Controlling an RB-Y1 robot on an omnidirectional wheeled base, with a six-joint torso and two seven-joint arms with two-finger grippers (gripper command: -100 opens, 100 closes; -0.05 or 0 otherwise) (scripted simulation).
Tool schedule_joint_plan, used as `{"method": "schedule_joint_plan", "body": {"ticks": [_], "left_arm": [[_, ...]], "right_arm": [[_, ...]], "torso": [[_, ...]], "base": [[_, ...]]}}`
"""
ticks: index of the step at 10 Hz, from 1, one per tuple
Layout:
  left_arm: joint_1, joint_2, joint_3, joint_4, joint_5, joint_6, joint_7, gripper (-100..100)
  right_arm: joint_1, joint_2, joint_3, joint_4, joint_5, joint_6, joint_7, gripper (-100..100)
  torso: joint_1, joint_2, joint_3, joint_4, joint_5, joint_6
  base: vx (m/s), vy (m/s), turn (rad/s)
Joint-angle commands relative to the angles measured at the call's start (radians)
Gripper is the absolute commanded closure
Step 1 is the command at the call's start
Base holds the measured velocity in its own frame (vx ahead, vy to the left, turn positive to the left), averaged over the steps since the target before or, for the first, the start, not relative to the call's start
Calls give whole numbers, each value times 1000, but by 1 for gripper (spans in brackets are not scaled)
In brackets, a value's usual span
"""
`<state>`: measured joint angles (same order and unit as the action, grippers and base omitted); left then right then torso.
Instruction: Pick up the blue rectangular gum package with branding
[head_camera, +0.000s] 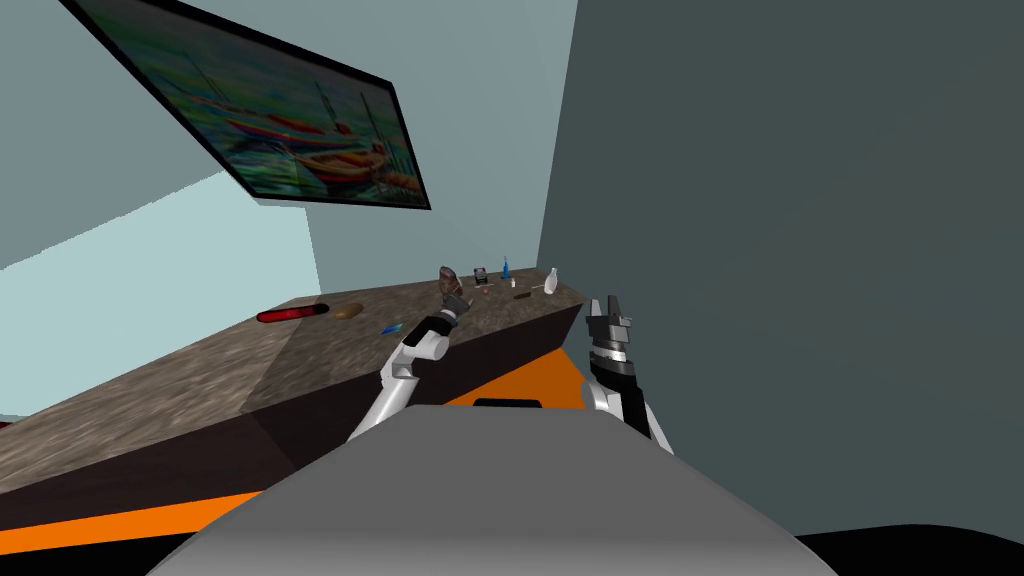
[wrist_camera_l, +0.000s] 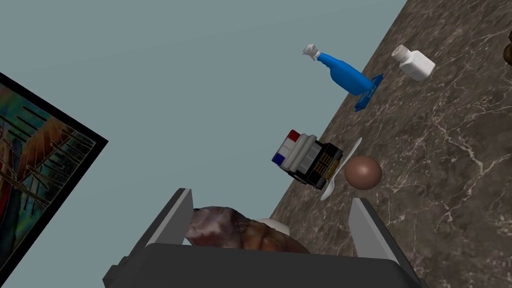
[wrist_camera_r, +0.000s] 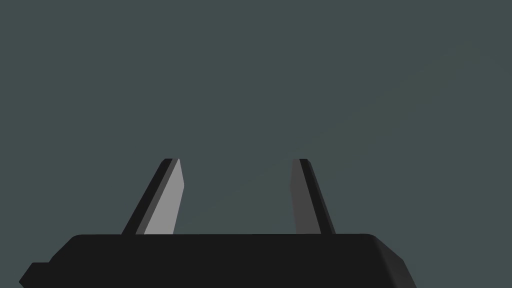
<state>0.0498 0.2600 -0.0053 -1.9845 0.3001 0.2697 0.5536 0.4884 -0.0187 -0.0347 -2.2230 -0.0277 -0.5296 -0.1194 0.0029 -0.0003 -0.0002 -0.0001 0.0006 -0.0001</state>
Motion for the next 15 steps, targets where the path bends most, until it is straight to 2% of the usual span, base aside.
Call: {"method": "schedule_joint_plan", "body": {"ticks": [1,2,3,4,5,6,7,9,10,11,12,13,14,15], "left_arm": [[-17,-1,-1,14,7,50,14,-100],[-49,2,-2,40,23,80,39,-100],[-49,2,-2,40,23,110,39,-100],[-49,2,-2,40,23,117,39,-100],[-80,4,-3,67,38,159,62,-100],[-80,4,-3,67,38,182,62,-100],[-111,6,-3,94,54,211,84,-100],[-111,6,-3,94,54,248,84,-100],[-141,9,-4,122,68,285,103,-100],[-141,9,-4,122,68,309,103,-100],[-141,9,-4,122,68,314,103,-100],[-171,12,-4,150,83,352,120,-100],[-171,12,-4,150,83,376,120,-100],[-199,16,-4,178,97,406,136,-100]], "right_arm": [[0,0,0,0,0,0,0,0],[0,0,0,0,0,0,0,0],[0,0,0,0,0,0,0,0],[0,0,0,0,0,0,0,0],[0,0,0,0,0,0,0,0],[0,0,0,0,0,0,0,0],[0,0,0,0,0,0,0,0],[0,0,0,0,0,0,0,0],[0,0,0,0,0,0,0,0],[0,0,0,0,0,0,0,0],[0,0,0,0,0,0,0,0],[0,0,0,0,0,0,0,0],[0,0,0,0,0,0,0,0],[0,0,0,0,0,0,0,0]], "torso": [[0,0,0,0,0,0],[0,0,0,0,0,0],[0,0,0,0,0,0],[0,0,0,0,0,0],[-1,0,0,0,0,0],[0,0,0,0,0,0],[0,0,0,0,0,0],[1,0,0,0,0,0],[-1,0,0,0,0,-1],[0,0,0,0,0,0],[0,1,0,0,0,-1],[-1,1,0,0,0,-1],[1,1,1,0,0,0],[1,1,1,0,0,-1]], "base": [[-3,41,-46],[-5,38,-55],[-5,40,-48],[0,24,-10],[-4,40,-68],[-4,46,-55],[-6,65,-80],[-1,41,-23],[-4,40,-87],[-9,52,-59],[-9,29,11],[-17,60,-78],[-15,64,-61],[-13,76,-86]]}}
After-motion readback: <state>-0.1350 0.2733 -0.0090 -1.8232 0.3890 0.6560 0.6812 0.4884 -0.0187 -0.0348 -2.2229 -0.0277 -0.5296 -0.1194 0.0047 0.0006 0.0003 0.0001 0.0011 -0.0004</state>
